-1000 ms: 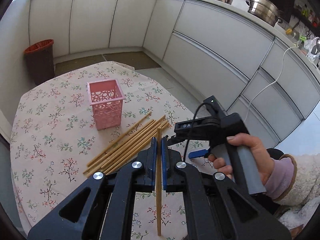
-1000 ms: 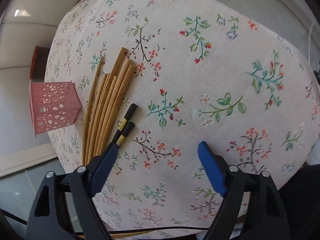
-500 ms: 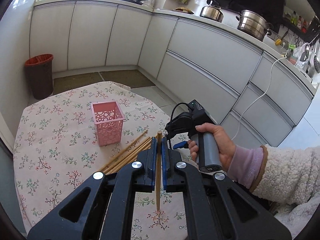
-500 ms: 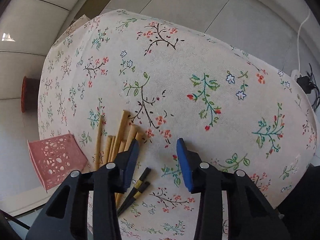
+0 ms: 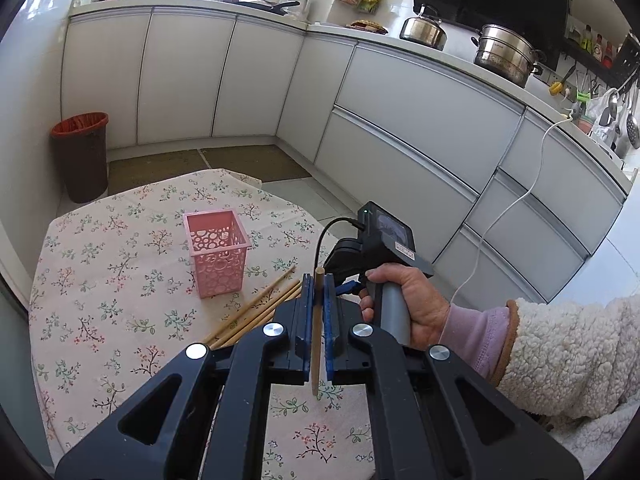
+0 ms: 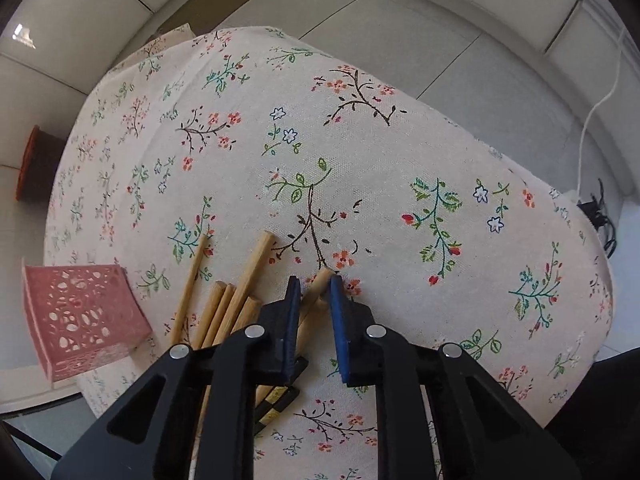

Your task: Organize utensils

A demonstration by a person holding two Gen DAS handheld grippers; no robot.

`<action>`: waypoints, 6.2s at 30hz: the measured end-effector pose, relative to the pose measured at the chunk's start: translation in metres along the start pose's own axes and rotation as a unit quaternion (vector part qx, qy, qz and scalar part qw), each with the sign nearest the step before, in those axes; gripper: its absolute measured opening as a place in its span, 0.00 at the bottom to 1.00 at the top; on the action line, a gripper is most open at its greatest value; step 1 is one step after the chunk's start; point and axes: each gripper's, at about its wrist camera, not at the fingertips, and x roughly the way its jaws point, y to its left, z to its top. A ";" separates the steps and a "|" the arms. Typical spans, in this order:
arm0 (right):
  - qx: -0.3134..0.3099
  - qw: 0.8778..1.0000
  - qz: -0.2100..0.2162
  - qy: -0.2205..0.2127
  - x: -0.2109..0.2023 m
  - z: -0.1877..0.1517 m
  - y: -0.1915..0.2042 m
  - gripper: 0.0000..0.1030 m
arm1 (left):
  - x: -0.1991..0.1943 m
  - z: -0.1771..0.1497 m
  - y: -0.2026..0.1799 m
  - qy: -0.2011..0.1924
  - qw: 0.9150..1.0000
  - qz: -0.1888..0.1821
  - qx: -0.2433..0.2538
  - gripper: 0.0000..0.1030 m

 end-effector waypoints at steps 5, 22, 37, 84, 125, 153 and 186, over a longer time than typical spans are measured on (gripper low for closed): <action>0.006 0.997 0.077 -0.016 -0.023 0.003 -0.023 0.09 | -0.008 0.002 -0.006 -0.010 1.000 0.002 0.005 0.04; -0.130 0.972 0.174 -0.088 -0.141 -0.034 0.016 0.07 | -0.035 0.020 -0.027 -0.056 0.998 0.031 -0.001 0.04; -0.257 0.934 0.206 -0.140 -0.255 -0.079 0.023 0.00 | -0.031 0.034 0.029 0.059 0.973 0.120 -0.188 0.11; 0.027 0.994 -0.093 -0.043 -0.001 0.065 0.005 0.46 | 0.052 -0.030 0.128 0.073 0.893 0.335 -0.291 0.03; -0.311 0.910 0.175 -0.211 -0.288 -0.086 0.052 0.08 | -0.047 0.084 -0.024 -0.064 0.959 0.242 -0.129 0.03; -0.357 0.895 0.182 -0.195 -0.222 -0.028 0.175 0.08 | 0.059 0.143 0.051 -0.086 0.958 0.245 -0.124 0.16; -0.326 0.903 0.098 -0.261 -0.234 -0.057 0.108 0.90 | 0.004 0.108 0.033 -0.103 0.938 0.291 -0.155 0.92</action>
